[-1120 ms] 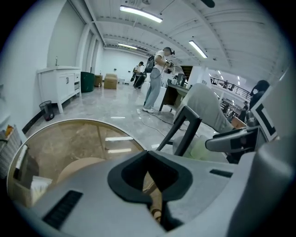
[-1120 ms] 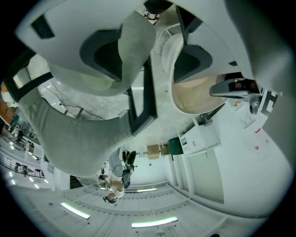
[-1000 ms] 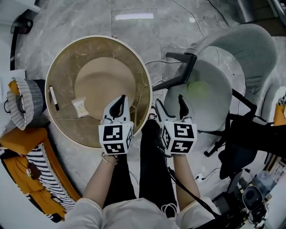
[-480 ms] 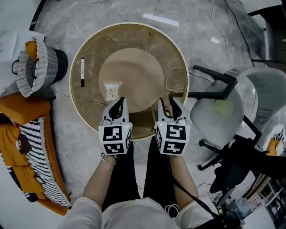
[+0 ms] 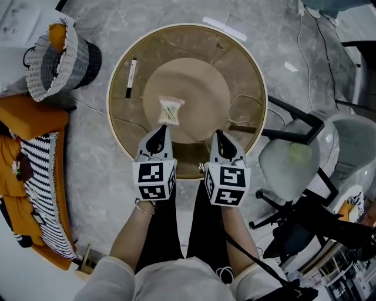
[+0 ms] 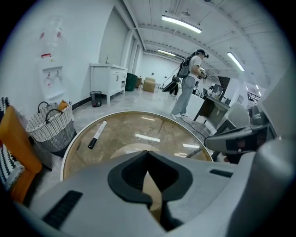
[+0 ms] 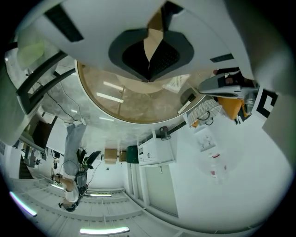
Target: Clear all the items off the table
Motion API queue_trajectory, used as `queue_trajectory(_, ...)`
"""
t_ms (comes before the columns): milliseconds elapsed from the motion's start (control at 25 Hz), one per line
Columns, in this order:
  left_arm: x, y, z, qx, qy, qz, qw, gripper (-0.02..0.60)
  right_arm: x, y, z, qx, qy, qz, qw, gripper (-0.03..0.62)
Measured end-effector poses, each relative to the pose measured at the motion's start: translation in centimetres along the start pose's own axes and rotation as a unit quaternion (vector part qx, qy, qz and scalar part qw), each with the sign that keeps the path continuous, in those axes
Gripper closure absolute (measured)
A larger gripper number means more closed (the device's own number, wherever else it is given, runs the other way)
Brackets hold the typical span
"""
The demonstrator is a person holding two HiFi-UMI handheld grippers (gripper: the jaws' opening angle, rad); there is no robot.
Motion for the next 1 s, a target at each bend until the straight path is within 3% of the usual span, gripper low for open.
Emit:
queue_trajectory(480,-8.0,0.5,1.1,0.009,0.036,0.036,0.9987,0.574,-6.9,1.9,-4.9,-0.003,0.061,0.012,0.998,0.557)
queue_trajectory(640,-11.5,0.5,1.4,0.005,0.048,0.038,0.9981,0.574,-9.4,2.3,-7.4,-0.018,0.067,0.012,0.998,0.504)
queue_trajectory(800,-15.6,0.6,1.7,0.001,0.066,0.039,0.9971,0.574,-11.5,1.6,-9.8,-0.045,0.059,0.005,0.997,0.407)
queue_trajectory(1000,-19.1,1.3,2.1,0.004,0.079,0.049,0.9957,0.574,-12.0,0.4,-12.3,-0.079,0.015,-0.025,0.996,0.342)
Point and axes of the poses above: the fingertips, and each gripper's own axes: z backward along the fingers, x to its right, y out of its top, the point moved 1 cm from there along z, backward along the fingers, and after that the axes turned 13 degrees about z, right-handed, at the moved point
